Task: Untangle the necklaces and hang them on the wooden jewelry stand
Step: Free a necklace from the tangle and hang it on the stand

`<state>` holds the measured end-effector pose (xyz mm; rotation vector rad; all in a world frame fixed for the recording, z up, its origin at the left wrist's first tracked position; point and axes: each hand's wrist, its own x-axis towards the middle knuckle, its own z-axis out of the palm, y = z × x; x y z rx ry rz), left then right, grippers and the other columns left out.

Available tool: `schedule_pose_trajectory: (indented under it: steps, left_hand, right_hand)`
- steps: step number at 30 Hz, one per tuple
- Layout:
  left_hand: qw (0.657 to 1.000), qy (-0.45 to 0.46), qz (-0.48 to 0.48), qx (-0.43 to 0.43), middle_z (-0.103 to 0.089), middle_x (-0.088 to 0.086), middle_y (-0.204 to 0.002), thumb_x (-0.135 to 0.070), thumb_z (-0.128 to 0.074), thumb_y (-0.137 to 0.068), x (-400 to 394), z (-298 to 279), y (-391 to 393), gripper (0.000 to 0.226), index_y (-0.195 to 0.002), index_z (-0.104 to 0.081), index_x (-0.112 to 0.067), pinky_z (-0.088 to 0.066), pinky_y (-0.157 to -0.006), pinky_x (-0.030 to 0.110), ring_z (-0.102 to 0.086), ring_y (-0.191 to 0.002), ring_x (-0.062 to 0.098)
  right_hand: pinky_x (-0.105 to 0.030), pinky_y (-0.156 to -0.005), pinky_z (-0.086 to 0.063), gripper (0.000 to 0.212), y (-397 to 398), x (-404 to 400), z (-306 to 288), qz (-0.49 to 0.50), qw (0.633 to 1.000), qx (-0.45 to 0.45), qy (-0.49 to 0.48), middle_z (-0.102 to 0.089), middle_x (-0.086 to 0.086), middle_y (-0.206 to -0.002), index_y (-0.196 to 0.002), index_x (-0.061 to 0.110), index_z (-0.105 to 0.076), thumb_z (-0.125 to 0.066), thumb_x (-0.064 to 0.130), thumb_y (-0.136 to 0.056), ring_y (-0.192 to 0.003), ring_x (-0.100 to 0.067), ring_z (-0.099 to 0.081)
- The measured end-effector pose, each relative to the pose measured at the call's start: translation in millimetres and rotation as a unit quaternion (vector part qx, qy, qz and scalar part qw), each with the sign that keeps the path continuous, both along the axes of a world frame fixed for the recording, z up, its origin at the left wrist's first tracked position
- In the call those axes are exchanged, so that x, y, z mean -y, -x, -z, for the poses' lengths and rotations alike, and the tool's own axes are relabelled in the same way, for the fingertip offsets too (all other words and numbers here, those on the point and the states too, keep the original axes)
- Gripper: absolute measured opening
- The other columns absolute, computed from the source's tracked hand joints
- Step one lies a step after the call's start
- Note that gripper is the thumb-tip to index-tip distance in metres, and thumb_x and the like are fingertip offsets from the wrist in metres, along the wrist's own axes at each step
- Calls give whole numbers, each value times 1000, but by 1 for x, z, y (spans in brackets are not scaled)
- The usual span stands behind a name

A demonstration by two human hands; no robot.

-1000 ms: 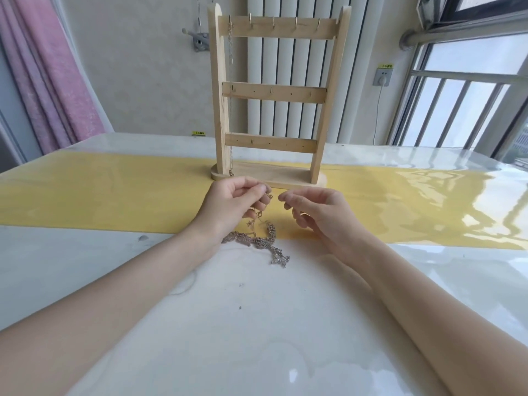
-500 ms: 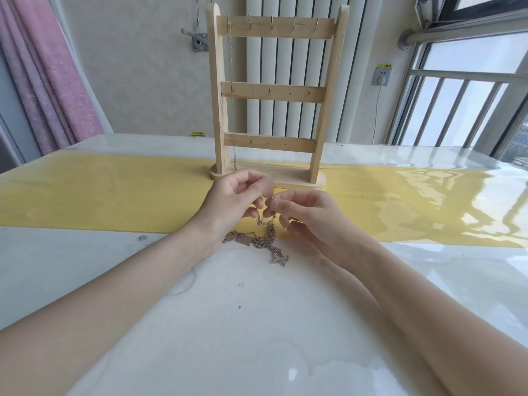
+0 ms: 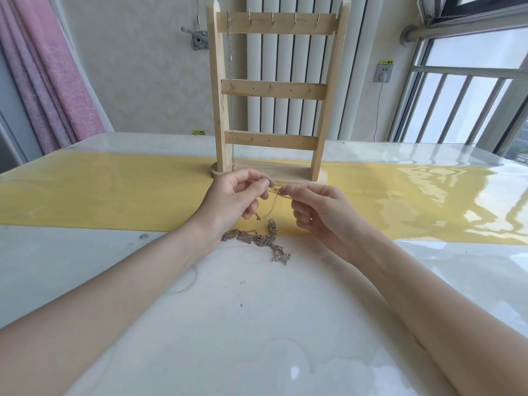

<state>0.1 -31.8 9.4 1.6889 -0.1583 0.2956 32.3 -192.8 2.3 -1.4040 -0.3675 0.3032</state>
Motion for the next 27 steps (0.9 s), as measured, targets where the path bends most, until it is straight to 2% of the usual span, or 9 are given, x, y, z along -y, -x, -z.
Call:
schedule_pose_trajectory:
  steps: [5,10,14,23,25,27]
  left_hand:
    - [1000,7,-11,-7,-55,-5,-62,-10,-53,-94,-2,1,-2,17,-82,-64,-15,-33,-43,13,-37,-43,4]
    - [999,3,-3,-46,-60,-9,-61,-16,-52,-95,-3,0,-3,16,-86,-64,-14,-37,-47,12,-42,-45,2]
    - [995,19,1,-97,-67,-2,-70,-20,-47,-98,-4,-1,-3,21,-88,-64,-15,-40,-49,13,-46,-51,6]
    - [990,-10,14,-138,-69,2,-78,-3,-54,-91,-4,2,-1,14,-89,-65,-12,-46,-54,14,-54,-57,4]
    - [991,0,13,-134,-69,4,-78,-1,-55,-90,-5,3,-1,13,-90,-64,-10,-48,-55,14,-59,-59,4]
    - [992,13,12,-125,-70,5,-79,-1,-57,-90,-6,2,0,10,-90,-63,-9,-50,-57,14,-64,-63,4]
  right_hand:
    - [-17,-50,-31,13,-1,0,3,23,1000,5,-4,-42,8,-51,-85,8,-66,-56,11,-93,-48,-8,-35]
    - [-20,-54,-36,14,-3,2,4,39,999,15,-16,-49,1,-67,-85,8,-67,-56,8,-93,-56,-9,-41]
    - [-21,-56,-37,19,-5,3,5,59,998,24,-20,-55,-1,-70,-87,7,-67,-50,2,-95,-60,-10,-46]
    - [-21,-56,-37,23,-6,4,5,94,994,43,-28,-57,0,-70,-84,9,-67,-48,-1,-94,-61,-10,-46]
    - [-22,-56,-37,23,-5,4,5,105,993,56,2,-58,-1,-72,-82,11,-67,-50,1,-93,-63,-11,-45]
    - [-25,-59,-39,20,-5,3,6,142,980,102,91,-61,-10,-80,-78,15,-68,-56,8,-92,-68,-13,-45]
